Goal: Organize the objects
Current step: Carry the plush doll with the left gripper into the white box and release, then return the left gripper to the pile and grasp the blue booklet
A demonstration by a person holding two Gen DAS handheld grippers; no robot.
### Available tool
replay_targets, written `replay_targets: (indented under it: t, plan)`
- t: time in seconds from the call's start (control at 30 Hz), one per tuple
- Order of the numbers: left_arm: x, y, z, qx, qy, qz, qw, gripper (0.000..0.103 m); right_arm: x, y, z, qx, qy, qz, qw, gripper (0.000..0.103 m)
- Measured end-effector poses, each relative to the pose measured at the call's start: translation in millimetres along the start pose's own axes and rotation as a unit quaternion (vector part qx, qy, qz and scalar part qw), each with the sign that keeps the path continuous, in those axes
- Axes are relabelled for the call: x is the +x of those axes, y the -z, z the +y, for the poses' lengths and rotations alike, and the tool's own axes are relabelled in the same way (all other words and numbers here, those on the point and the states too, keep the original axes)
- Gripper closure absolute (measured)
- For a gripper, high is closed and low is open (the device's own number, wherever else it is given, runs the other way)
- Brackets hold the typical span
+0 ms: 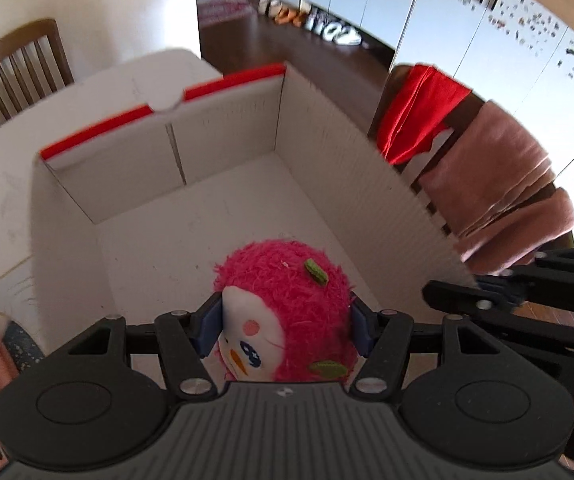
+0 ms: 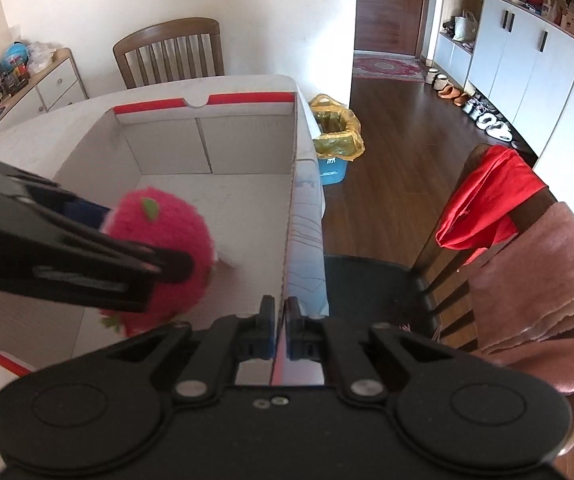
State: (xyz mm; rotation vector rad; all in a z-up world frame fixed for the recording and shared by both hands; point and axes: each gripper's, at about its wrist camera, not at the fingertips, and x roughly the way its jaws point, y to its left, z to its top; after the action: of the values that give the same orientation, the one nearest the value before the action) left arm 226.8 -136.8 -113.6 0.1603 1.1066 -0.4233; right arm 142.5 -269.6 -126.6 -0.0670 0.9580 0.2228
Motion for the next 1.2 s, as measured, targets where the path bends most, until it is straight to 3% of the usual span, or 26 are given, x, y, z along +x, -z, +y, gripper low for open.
replay_targets:
  t: [0.3,0.57,0.97,1.2]
  plan:
    - [21.8,-2.1,0.5,-0.001,0.004,0.024,0.9997,0.036,0.1,0.9,-0.2,-0.004,-0.006,0.002,1.0,0.098]
    - [17.9,-3.9,-0.1,-0.006,0.006,0.018,0.9998,0.017,-0.9,1.1,-0.6,-0.006,-0.01,0.003,1.0,0.097]
    - [-52.5,9.2,16.9,-0.021,0.043,-0.057,0.9972,0.017,-1.6,0.0,2.1,-0.001,-0.003,0.008,1.0,0.097]
    - [-103.6,34.2,38.8,-0.022,0.04,-0.101,0.9939,0.016,1.5,-1.5,5.2,0.006,0.008,0.019,1.0,0.098]
